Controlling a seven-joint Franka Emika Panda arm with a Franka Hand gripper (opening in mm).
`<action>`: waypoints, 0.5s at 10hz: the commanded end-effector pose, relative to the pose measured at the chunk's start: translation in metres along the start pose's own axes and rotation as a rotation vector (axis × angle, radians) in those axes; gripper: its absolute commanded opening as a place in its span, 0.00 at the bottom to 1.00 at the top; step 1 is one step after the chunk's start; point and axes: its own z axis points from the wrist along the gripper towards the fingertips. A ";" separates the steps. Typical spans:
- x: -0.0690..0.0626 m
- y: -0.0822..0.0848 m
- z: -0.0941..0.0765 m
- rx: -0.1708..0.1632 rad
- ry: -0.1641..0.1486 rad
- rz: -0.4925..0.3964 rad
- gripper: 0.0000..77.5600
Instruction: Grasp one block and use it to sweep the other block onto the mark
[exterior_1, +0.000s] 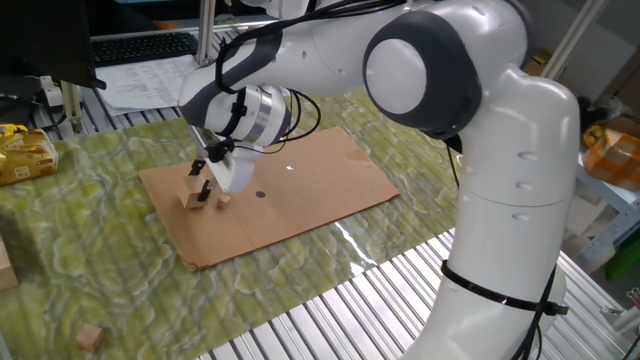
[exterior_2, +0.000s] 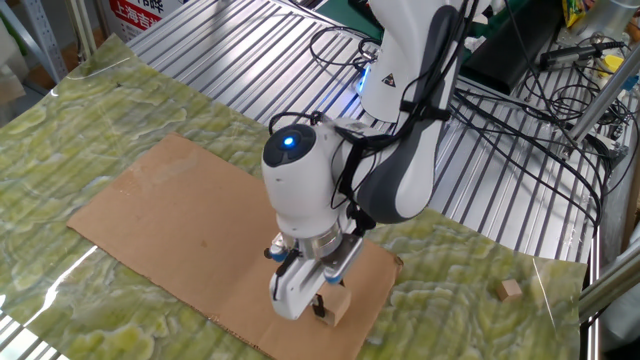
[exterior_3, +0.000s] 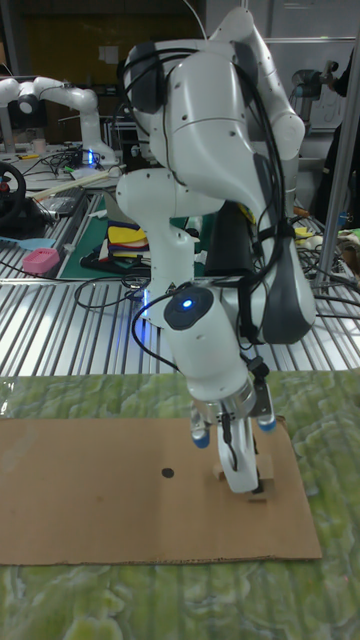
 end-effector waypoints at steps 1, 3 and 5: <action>-0.009 0.005 -0.002 0.006 -0.013 0.043 0.01; -0.013 -0.004 -0.002 0.046 -0.022 0.007 0.01; -0.015 -0.014 0.000 0.058 -0.019 -0.015 0.01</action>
